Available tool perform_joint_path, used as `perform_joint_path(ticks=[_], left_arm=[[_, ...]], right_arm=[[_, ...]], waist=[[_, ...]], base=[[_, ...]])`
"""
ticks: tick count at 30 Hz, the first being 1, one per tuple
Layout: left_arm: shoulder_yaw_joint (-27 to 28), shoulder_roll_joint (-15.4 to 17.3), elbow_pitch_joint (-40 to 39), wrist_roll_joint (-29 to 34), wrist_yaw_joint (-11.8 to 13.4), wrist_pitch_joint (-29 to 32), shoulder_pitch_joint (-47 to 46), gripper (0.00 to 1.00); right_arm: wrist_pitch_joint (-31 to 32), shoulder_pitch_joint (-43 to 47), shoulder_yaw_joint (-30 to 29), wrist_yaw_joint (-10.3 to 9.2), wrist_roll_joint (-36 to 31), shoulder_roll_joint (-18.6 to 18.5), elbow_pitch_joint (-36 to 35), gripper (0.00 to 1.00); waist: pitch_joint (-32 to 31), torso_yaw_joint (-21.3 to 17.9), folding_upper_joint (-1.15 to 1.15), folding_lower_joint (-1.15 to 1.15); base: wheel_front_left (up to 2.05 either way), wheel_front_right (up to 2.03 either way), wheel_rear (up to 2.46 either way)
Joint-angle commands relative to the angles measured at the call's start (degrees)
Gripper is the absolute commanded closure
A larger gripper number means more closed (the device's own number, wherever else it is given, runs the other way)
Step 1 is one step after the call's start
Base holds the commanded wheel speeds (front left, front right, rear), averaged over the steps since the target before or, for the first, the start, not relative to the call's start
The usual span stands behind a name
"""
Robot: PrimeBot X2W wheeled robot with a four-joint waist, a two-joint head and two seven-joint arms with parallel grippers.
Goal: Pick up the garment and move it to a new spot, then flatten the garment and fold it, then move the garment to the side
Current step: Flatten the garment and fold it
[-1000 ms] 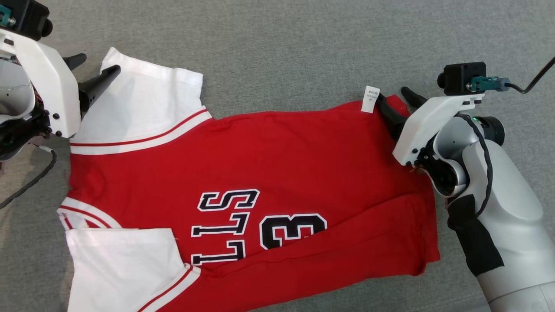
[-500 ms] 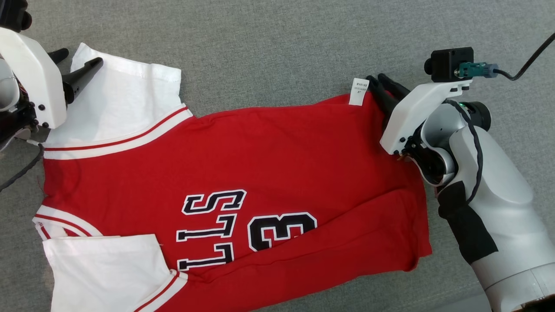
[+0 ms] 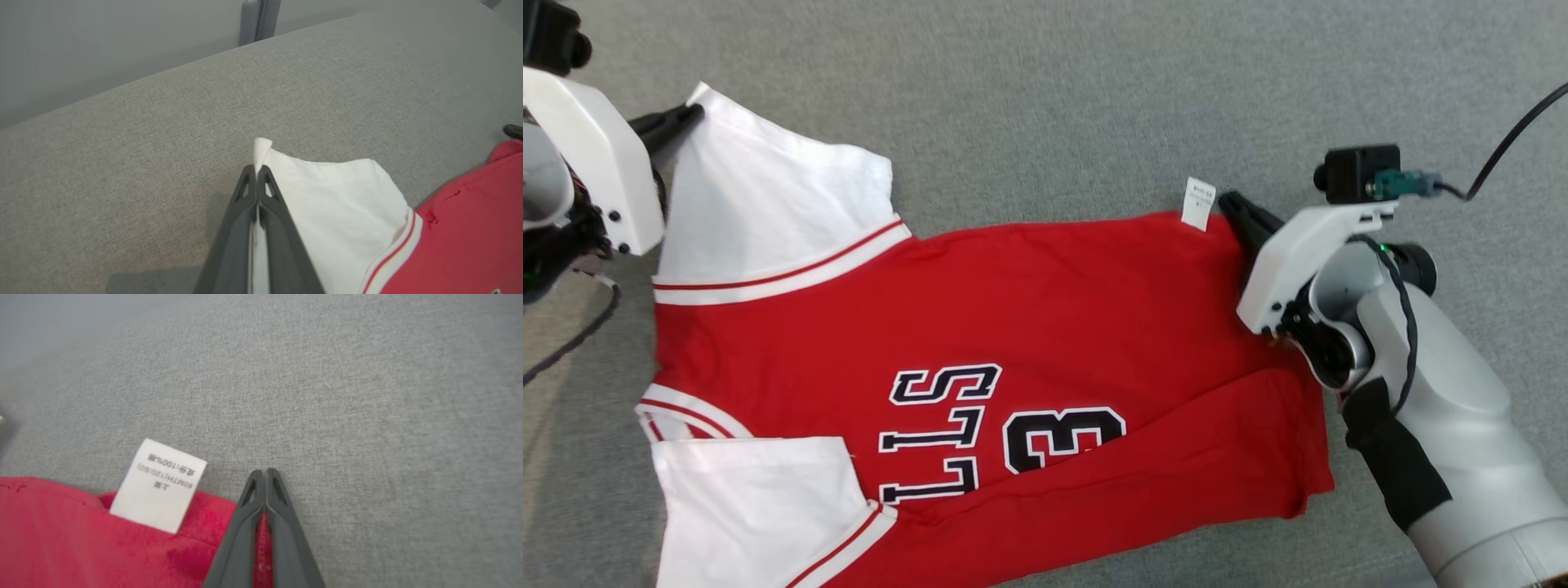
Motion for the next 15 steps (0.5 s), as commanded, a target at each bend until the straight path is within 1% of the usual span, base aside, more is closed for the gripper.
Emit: perform_joint_path(ticks=[1,2,4,11,15], left_arm=[[-0.6,0.5,-0.6,-1.1,-0.1,-0.7,1.1,1.0],[-0.6,0.5,-0.6,-1.1,-0.1,-0.7,1.1,1.0],[-1.6,1.1,-2.6,-2.8,-0.1,-1.7,2.5,1.0],[-3.6,3.2,-9.1,-6.6,-0.1,-4.4,5.8,1.0],[-4.7,5.7,-14.2,-8.4,-0.1,-4.9,7.8,1.0]], right_arm=[[-0.3,2.2,0.1,-0.01,0.2,-0.8,0.9,1.0],[-0.3,2.2,0.1,-0.01,0.2,-0.8,0.9,1.0],[-1.3,3.3,-0.2,-0.01,0.9,-2.0,0.7,1.0],[-3.7,6.6,-1.2,-0.01,2.4,-4.3,-0.7,1.0],[-3.8,8.9,-1.4,-0.01,3.6,-5.5,-2.5,1.0]], waist=[[-2.6,1.0,0.0,0.0],[-2.6,1.0,0.0,0.0],[-5.4,1.9,0.0,0.0],[-11.1,3.9,0.0,0.0],[-14.1,4.8,0.0,0.0]], base=[[0.0,0.0,0.0],[0.0,0.0,0.0],[0.0,0.0,0.0],[0.0,0.0,0.0],[0.0,0.0,0.0]])
